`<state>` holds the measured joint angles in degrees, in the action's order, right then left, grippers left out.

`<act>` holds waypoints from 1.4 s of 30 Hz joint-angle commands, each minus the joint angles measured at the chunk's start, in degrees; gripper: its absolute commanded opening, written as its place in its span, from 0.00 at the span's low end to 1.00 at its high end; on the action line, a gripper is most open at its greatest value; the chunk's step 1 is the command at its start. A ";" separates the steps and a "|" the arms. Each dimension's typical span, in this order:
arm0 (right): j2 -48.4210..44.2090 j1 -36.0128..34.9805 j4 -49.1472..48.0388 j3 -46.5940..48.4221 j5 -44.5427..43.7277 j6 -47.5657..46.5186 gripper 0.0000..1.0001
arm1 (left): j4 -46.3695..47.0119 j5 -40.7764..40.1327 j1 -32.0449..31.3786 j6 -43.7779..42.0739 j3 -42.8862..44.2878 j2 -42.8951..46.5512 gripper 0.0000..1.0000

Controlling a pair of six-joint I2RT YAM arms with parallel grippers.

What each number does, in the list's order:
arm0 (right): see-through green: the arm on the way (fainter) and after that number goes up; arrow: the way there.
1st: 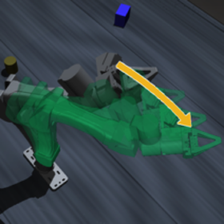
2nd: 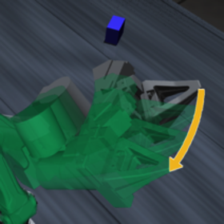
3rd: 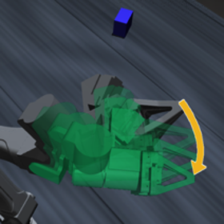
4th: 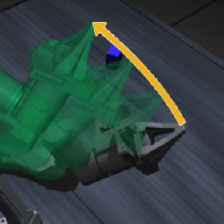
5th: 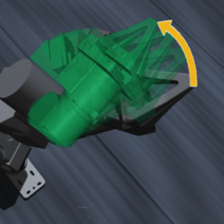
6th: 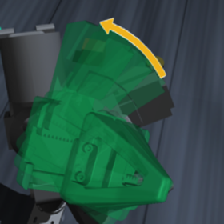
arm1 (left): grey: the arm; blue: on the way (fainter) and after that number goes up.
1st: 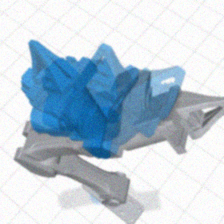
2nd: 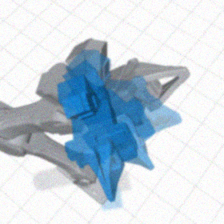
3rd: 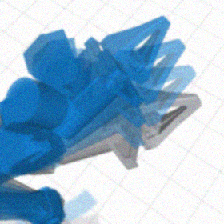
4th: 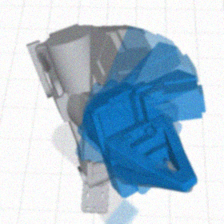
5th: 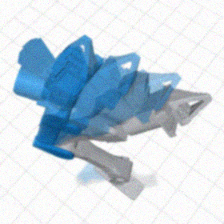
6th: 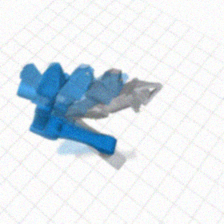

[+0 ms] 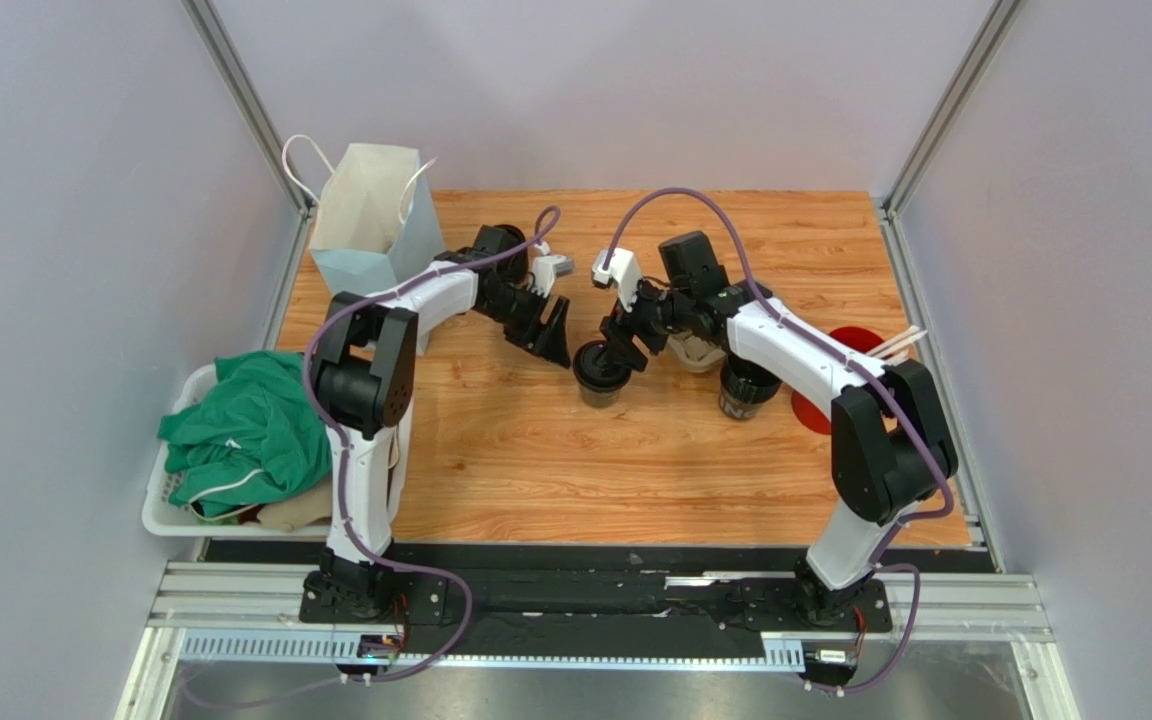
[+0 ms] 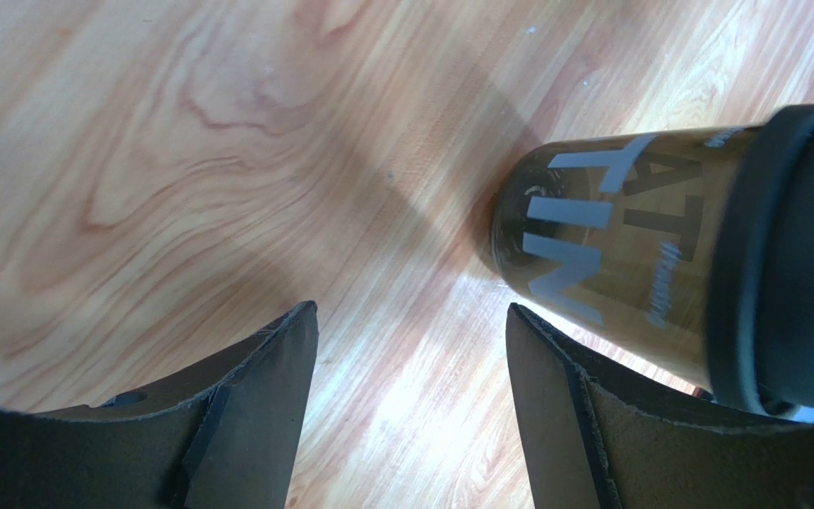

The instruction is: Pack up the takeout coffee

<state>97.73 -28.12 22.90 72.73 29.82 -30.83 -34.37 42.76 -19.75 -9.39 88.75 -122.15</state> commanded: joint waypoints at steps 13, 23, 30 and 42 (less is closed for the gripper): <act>6.85 0.52 7.24 12.26 3.04 9.02 0.70 | 0.18 3.55 2.35 0.25 -1.12 12.98 0.75; 9.93 4.74 17.27 17.36 10.08 10.18 0.69 | -0.87 6.10 2.43 -1.42 -5.96 17.91 0.75; 11.33 4.83 16.22 16.39 10.69 11.75 0.69 | -0.79 6.81 1.91 -0.90 -7.01 19.05 0.75; 14.68 4.48 14.72 17.27 12.01 14.74 0.68 | 0.44 6.98 0.59 -0.19 -7.71 18.00 0.75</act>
<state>111.46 -23.16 38.94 88.14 41.25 -17.37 -35.29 47.97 -18.85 -9.32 81.03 -106.48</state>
